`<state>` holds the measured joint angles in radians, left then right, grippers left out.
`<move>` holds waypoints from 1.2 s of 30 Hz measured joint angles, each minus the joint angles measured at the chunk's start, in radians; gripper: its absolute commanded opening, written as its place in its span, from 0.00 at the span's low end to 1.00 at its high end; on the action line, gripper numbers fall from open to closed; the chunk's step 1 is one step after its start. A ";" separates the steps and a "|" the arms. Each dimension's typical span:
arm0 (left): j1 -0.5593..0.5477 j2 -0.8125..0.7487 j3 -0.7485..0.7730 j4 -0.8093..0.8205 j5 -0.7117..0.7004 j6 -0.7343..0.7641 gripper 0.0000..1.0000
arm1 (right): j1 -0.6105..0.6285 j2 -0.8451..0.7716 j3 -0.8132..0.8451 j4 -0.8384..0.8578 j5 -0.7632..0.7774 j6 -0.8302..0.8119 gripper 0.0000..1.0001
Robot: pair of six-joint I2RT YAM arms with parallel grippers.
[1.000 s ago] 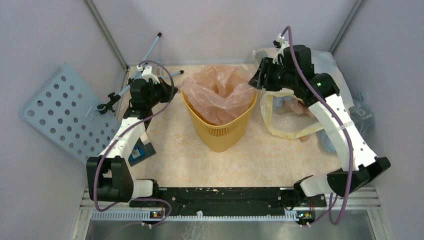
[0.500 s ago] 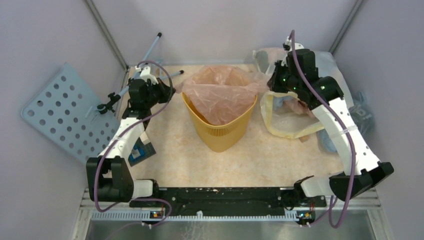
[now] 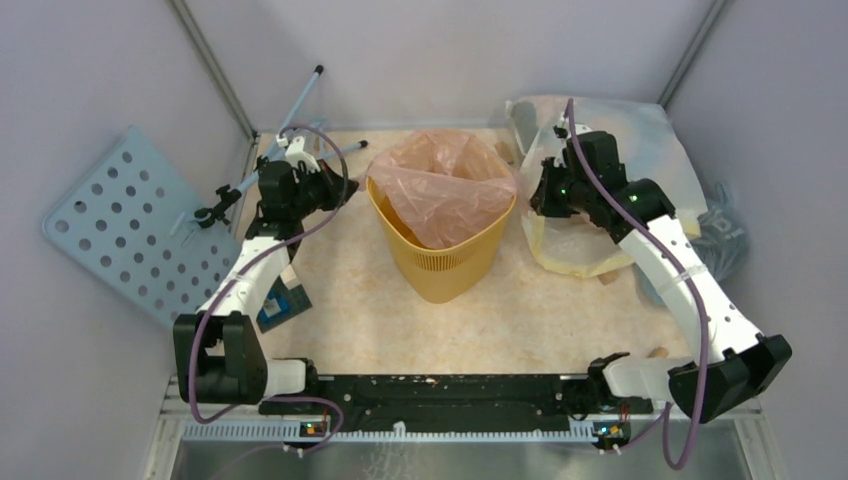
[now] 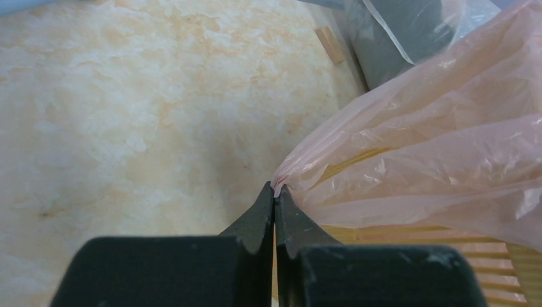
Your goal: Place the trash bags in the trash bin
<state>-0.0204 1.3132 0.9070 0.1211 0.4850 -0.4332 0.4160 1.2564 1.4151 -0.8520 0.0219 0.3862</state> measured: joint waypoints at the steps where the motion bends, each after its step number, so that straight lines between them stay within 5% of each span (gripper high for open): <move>1: 0.000 0.000 -0.002 -0.001 0.013 -0.006 0.00 | 0.000 -0.008 -0.009 0.004 -0.013 0.000 0.00; 36: 0.006 -0.078 -0.077 -0.008 0.157 -0.037 0.00 | 0.000 -0.243 -0.369 0.251 -0.234 0.035 0.04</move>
<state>-0.0139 1.2350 0.8303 0.1131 0.6418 -0.4702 0.4156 1.0134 1.0466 -0.6010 -0.2119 0.4210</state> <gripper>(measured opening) 0.004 0.042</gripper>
